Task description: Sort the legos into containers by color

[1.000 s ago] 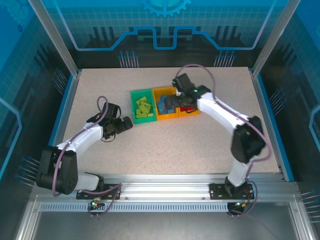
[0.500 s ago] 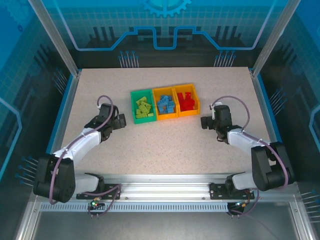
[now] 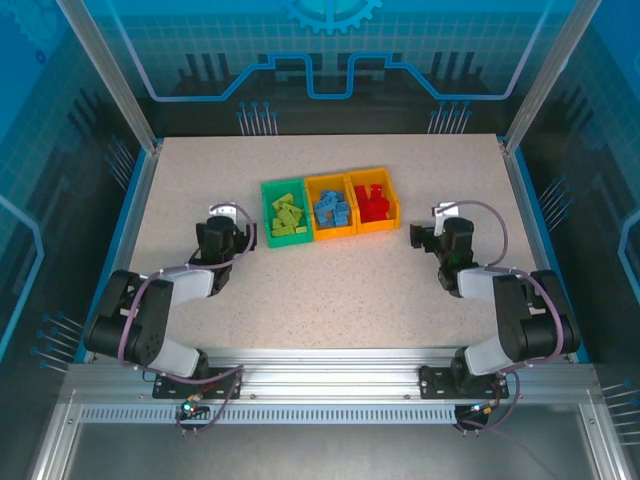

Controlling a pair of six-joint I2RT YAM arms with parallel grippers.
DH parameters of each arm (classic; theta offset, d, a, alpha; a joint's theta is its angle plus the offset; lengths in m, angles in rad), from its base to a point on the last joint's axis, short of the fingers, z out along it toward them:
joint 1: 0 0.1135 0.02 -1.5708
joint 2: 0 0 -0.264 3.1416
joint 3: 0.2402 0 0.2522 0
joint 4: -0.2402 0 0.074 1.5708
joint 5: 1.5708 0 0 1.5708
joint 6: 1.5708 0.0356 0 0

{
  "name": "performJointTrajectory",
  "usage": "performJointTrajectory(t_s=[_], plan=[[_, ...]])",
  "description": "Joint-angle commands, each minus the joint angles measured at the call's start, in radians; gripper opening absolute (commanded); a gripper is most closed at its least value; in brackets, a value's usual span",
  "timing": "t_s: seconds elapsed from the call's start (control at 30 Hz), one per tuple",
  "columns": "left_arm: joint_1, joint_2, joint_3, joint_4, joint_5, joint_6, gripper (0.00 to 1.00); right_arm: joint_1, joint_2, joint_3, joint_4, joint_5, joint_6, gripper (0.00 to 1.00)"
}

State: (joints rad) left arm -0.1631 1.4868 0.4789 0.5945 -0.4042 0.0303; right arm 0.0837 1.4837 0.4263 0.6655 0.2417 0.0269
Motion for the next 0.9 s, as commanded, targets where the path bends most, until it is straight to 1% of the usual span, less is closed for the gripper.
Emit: performJointTrajectory(t_s=[0.0,0.07,0.1,0.13,0.17,0.2,0.3,0.73,0.87], plan=[[0.04,0.017,-0.054,0.232,0.031,0.02,0.99,-0.013,0.017,-0.025,0.145,-0.038,0.016,1.0],[0.076,0.01,-0.093,0.278,0.068,-0.023,0.99,-0.013,0.016,-0.024,0.14,-0.036,0.015,1.0],[0.098,0.025,-0.12,0.335,0.093,-0.043,0.99,-0.013,0.014,-0.021,0.128,-0.037,0.016,1.0],[0.106,0.068,-0.148,0.437,0.094,-0.051,0.99,-0.013,0.015,-0.023,0.137,-0.036,0.013,1.0],[0.11,0.087,-0.16,0.486,0.114,-0.031,0.99,-0.012,0.015,-0.021,0.129,-0.036,0.016,1.0],[0.108,0.052,-0.145,0.387,0.128,-0.043,0.99,-0.012,0.015,-0.023,0.134,-0.034,0.014,1.0],[0.114,0.057,-0.109,0.335,0.126,-0.05,0.99,-0.009,0.016,-0.021,0.132,-0.031,0.012,1.0],[0.119,0.061,-0.105,0.336,0.127,-0.055,0.99,-0.01,0.015,-0.02,0.131,-0.03,0.011,1.0],[0.12,0.061,-0.105,0.334,0.129,-0.054,0.99,0.011,0.019,-0.014,0.128,-0.012,-0.005,1.0]])
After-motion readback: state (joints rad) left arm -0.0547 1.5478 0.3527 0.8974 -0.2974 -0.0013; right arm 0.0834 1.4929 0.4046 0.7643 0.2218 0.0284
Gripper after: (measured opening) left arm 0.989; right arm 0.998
